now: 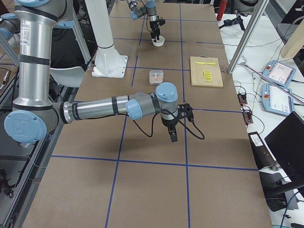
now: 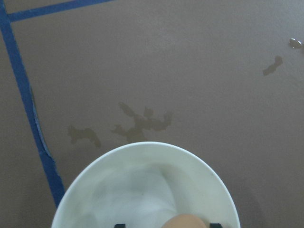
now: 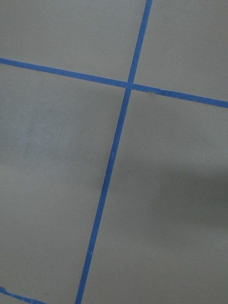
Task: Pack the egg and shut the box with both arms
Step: 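Close the left gripper on the brown egg inside the white bowl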
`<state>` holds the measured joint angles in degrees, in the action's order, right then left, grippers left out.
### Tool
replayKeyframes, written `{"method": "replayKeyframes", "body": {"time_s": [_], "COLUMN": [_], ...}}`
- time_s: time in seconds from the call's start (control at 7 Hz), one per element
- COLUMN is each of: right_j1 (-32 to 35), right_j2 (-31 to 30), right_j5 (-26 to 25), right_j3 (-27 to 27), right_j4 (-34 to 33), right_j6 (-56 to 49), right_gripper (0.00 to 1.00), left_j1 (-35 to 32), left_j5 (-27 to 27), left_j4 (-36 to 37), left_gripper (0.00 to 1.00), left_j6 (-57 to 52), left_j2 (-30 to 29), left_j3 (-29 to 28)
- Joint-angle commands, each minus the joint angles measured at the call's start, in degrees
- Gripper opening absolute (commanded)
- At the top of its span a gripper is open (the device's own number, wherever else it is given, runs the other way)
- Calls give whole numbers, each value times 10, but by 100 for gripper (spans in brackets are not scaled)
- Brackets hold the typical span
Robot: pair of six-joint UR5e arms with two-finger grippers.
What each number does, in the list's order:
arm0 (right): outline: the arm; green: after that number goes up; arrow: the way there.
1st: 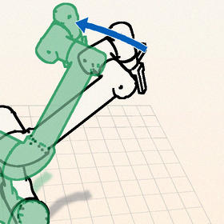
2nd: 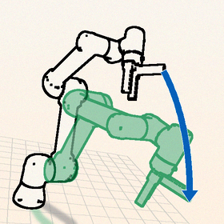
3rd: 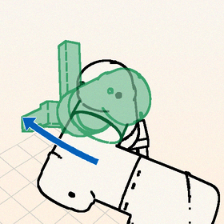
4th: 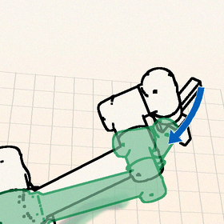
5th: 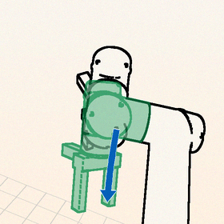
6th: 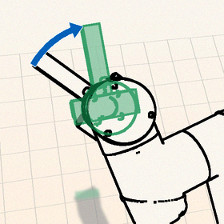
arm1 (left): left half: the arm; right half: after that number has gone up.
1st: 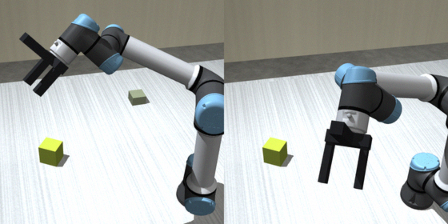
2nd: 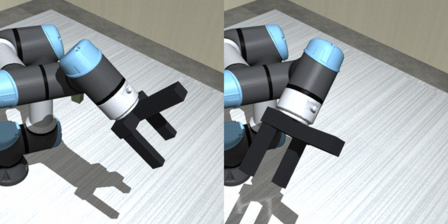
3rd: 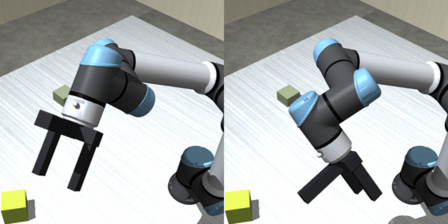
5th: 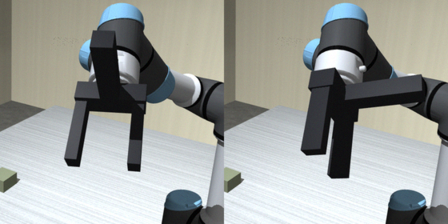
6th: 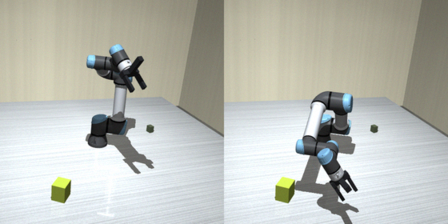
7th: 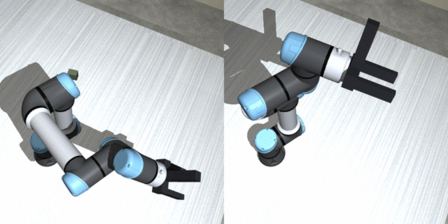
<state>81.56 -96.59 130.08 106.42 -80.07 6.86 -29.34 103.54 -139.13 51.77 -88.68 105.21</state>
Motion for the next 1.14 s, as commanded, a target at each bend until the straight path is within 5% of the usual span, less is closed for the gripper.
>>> {"method": "replayKeyframes", "body": {"time_s": [0.0,0.57,0.71,1.0], "right_j1": [0,0,0,0], "right_j2": [0,0,0,0], "right_j5": [0,0,0,0], "right_j3": [-1,-1,-1,-1], "right_j4": [0,0,0,0], "right_j6": [0,0,0,0], "right_gripper": [100,100,100,100], "left_j1": [2,2,2,2], "left_j5": [-1,-1,-1,-1], "left_j4": [0,0,0,0], "left_gripper": [67,67,61,34], "left_j6": [0,-1,-1,-1], "left_j2": [0,0,0,-1], "left_j3": [-2,-9,-9,-9]}}
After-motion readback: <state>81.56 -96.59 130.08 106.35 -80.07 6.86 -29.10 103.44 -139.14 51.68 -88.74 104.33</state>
